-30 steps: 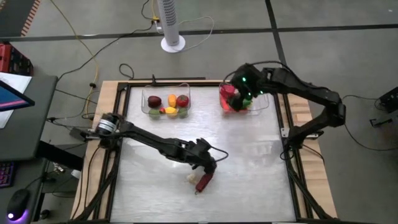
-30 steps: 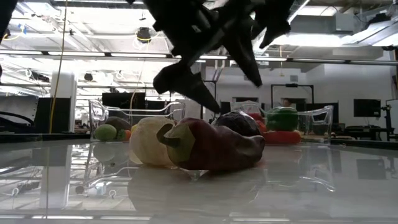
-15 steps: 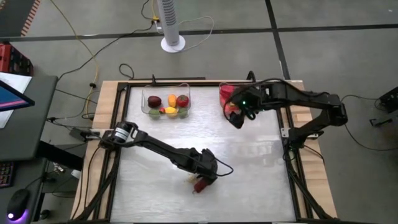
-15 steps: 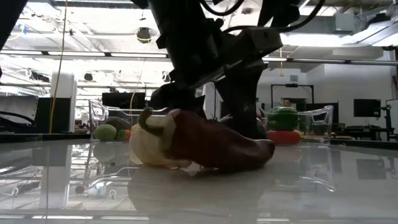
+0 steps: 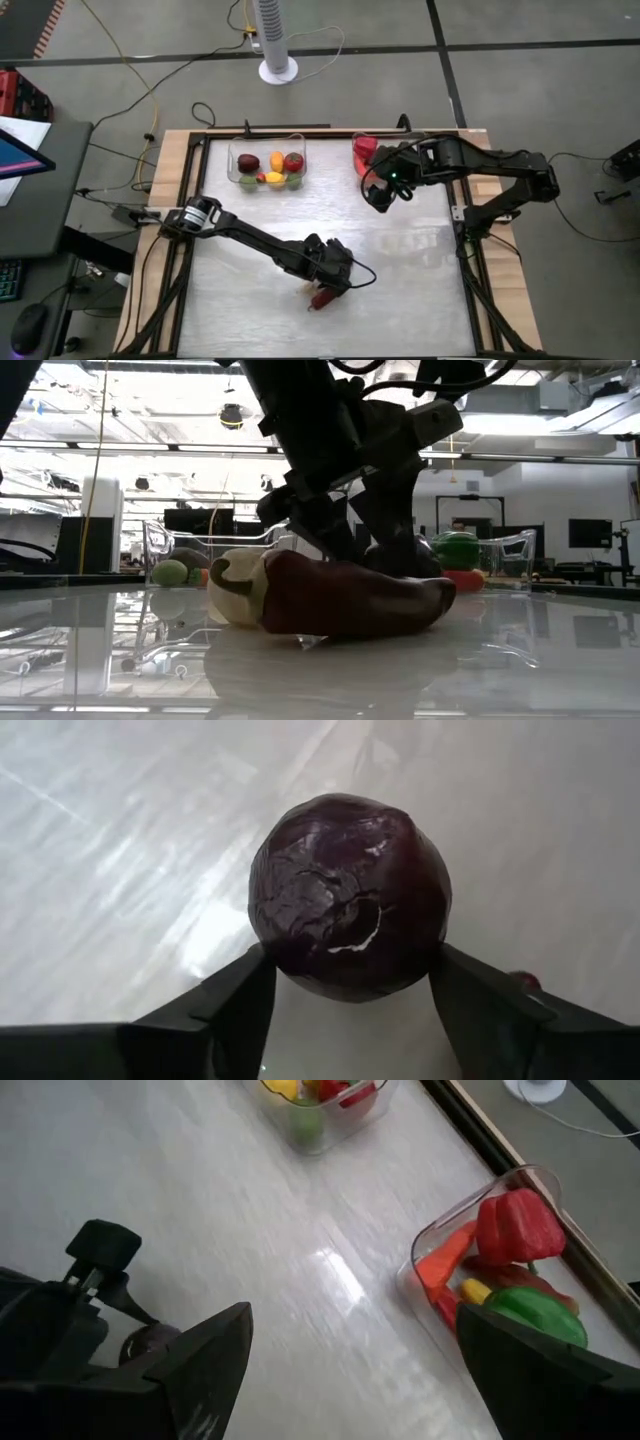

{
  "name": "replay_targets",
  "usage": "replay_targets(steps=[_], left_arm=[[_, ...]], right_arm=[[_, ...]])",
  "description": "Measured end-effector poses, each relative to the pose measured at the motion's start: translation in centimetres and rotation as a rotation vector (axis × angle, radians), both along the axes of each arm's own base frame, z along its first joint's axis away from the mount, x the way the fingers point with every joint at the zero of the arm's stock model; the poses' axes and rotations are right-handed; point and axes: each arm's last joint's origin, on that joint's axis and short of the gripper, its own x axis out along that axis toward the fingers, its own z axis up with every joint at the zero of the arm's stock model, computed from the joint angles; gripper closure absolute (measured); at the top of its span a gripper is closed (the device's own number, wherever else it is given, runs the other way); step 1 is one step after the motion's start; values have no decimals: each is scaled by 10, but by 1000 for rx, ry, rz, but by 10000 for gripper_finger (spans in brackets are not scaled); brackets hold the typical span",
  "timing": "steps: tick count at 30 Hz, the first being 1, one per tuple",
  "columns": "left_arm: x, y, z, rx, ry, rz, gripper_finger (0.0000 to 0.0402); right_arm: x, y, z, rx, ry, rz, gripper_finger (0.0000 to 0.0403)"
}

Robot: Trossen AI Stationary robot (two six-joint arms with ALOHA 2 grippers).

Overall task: Sort produce into baskets
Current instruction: Put the purple onion on the right transparent bin

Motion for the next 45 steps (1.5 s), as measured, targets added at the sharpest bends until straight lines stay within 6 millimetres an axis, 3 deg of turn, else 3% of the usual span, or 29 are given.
replay_targets(steps=[4, 14, 18, 28, 35, 40, 45], left_arm=[[2, 5, 2, 20, -8, -10, 182], [5, 13, 6, 40, -24, -25, 185], [9, 26, 14, 32, -42, -34, 186], [35, 122, 37, -5, -157, -119, 186], [48, 178, 89, 140, -270, -140, 186], [50, 212, 123, 200, -354, -91, 186], [40, 253, 125, 145, -366, 45, 167]], right_arm=[[0, 0, 0, 0, 0, 0, 31], [0, 4, 0, 7, 7, 31, 31], [-5, 3, 3, 23, 5, 0, 31], [-28, 2, 28, 34, 86, -103, 31], [-42, 2, 40, 41, 122, -140, 31], [-43, 2, 45, 23, 94, -153, 31], [-42, 1, 46, 0, 87, -163, 31]])
